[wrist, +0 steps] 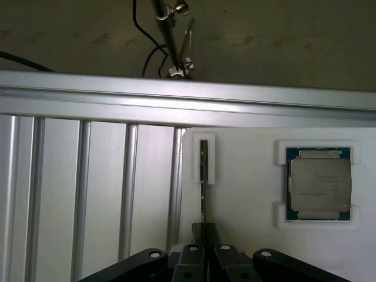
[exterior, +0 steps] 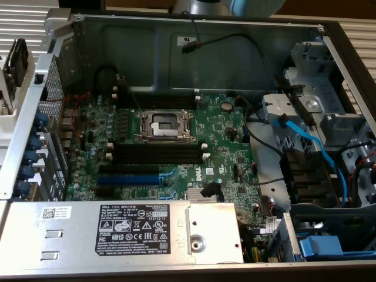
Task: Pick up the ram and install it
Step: 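Pick up the ram and move it above insertion slot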
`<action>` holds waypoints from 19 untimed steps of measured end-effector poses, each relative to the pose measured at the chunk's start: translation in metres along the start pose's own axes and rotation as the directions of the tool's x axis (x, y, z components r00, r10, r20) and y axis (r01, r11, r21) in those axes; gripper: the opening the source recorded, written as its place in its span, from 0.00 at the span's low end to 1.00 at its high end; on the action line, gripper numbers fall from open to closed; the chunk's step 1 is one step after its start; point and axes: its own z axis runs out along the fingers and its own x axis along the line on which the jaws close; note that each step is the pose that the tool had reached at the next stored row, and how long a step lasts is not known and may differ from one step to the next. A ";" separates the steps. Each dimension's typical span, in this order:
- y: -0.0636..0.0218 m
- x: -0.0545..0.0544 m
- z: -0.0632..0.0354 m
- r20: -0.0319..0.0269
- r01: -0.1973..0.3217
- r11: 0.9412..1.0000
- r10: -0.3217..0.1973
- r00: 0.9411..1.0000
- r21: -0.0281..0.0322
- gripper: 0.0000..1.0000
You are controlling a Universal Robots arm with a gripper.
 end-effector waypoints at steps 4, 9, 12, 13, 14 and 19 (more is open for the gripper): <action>0.0000 0.000 0.0000 0.000 0.000 1.000 0.000 1.000 0.000 0.12; 0.0000 0.000 -0.0001 0.000 0.000 1.000 0.000 1.000 0.000 0.12; 0.0001 0.000 -0.0078 0.000 0.000 1.000 0.000 1.000 0.000 0.12; 0.0000 0.001 -0.0115 0.000 0.000 1.000 0.000 1.000 0.001 0.12; 0.0000 0.001 -0.0152 0.000 0.000 1.000 0.000 1.000 0.002 0.12; 0.0002 0.002 -0.0362 0.000 0.000 1.000 0.000 1.000 0.004 0.12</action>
